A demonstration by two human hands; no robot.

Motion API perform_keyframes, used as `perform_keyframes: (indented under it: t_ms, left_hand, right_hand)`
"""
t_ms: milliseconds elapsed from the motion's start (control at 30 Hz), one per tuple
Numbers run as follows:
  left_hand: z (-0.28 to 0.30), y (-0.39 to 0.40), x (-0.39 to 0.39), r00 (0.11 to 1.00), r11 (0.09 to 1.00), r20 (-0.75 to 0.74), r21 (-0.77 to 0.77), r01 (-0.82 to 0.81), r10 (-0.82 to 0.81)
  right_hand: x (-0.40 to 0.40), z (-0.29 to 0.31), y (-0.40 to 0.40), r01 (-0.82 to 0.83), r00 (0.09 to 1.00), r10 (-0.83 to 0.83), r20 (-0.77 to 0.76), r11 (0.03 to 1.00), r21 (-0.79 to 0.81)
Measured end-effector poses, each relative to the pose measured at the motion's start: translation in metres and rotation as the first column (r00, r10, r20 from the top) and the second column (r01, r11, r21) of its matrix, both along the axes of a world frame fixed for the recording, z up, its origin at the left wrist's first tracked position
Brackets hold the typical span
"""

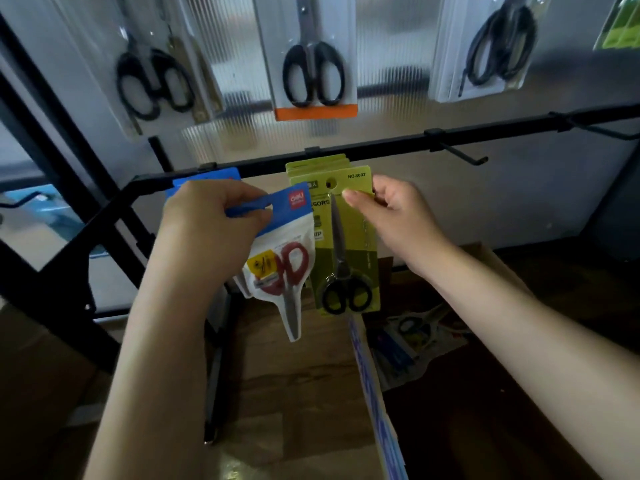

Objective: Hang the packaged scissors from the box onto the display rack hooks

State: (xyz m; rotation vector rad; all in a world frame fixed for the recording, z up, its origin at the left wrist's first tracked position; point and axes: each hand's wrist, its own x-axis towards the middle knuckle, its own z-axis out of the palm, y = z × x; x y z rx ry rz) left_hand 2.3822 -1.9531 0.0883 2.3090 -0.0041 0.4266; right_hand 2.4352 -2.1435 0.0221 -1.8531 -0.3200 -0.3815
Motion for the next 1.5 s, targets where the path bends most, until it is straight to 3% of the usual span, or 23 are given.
perform_keyframes:
  t_ms: [400,733,933,1100,1200,1300,1500]
  left_hand:
    - [-0.004,0.027,0.006,0.981,0.998,-0.189,0.054,-0.035,0.045]
    - [-0.008,0.042,0.013,0.978,0.994,-0.178,0.047,-0.102,0.109]
    - [-0.008,0.058,0.014,0.987,0.976,-0.051,-0.153,-0.158,0.152]
    - [-0.015,0.065,0.018,0.98,0.954,0.096,-0.262,-0.146,0.176]
    - [-0.024,0.07,0.025,0.971,0.927,0.123,-0.343,-0.151,0.204]
    - [-0.032,0.071,0.031,0.967,0.893,0.104,-0.416,-0.171,0.234]
    - [-0.042,0.074,0.037,0.974,0.777,0.041,-0.611,-0.152,0.222]
  right_hand:
    - [0.007,-0.005,0.01,0.007,1.0,-0.006,-0.027,0.998,0.055]
    - [0.017,-0.015,0.016,0.086,0.993,-0.08,-0.089,0.994,0.061]
    - [0.019,-0.03,0.022,0.193,0.966,-0.218,-0.14,0.966,-0.171]
    - [0.02,-0.042,0.021,0.339,0.908,-0.375,-0.189,0.92,-0.199]
    - [0.016,-0.046,0.023,0.385,0.886,-0.442,-0.14,0.87,-0.308]
    - [0.014,-0.05,0.025,0.371,0.906,-0.422,-0.027,0.824,-0.43]
    - [0.008,-0.057,0.032,0.341,0.93,-0.363,0.06,0.787,-0.514]
